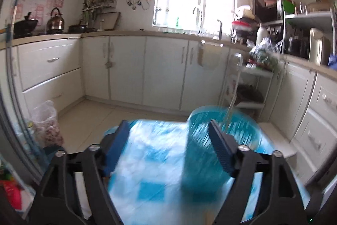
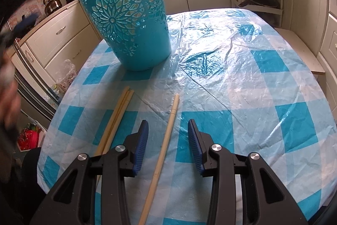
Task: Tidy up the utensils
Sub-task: 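Open the left gripper to drop the chopstick into the basket, then close the right gripper on a chopstick beside the bundle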
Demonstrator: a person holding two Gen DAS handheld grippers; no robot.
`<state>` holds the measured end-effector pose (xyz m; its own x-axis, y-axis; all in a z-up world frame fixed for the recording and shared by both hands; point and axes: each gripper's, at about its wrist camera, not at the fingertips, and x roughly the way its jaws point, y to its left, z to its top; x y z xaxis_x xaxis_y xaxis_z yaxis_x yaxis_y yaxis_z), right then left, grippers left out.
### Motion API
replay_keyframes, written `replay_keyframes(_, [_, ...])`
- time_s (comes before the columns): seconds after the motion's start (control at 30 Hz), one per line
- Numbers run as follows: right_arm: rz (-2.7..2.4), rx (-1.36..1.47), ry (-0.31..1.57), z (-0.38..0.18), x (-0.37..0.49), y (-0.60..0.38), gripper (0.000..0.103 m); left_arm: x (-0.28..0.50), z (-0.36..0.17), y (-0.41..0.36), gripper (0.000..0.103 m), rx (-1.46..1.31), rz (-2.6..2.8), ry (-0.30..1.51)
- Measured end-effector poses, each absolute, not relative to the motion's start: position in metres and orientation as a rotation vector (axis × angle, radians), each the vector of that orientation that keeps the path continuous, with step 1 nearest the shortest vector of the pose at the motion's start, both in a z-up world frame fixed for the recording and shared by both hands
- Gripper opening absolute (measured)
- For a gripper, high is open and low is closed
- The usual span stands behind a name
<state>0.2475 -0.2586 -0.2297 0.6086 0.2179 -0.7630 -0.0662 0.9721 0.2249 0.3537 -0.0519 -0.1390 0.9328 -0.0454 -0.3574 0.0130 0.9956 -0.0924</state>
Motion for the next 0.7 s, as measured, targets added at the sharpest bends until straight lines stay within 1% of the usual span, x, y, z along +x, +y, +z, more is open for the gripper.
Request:
replay_keyframes(0.2, [0.11,0.101,0.904,-0.229,0.25,-0.245,0.039,0.325,-0.199,-0.024,0.08,-0.084,0.003,0.505])
replay_keyframes(0.33, [0.069,0.05,0.913,-0.229,0.251,-0.238,0.037,0.323,-0.214,-0.011,0.08,-0.11,-0.011,0.546])
replay_keyframes(0.43, [0.048,-0.01,0.915,-0.23,0.251,-0.231,0.029,0.321,-0.216,-0.007,0.08,-0.106,-0.02,0.543])
replay_keyframes(0.5, [0.066,-0.021,0.929,-0.229,0.251,-0.227,0.013,0.32,-0.219,-0.003,0.08,-0.115,-0.029,0.552])
replay_keyframes(0.53, [0.073,-0.031,0.936,-0.229,0.252,-0.225,0.01,0.322,-0.218,-0.004,0.08,-0.117,-0.031,0.556])
replay_keyframes(0.7, [0.098,-0.029,0.963,-0.228,0.252,-0.222,0.01,0.325,-0.216,-0.001,0.081,-0.146,-0.041,0.558])
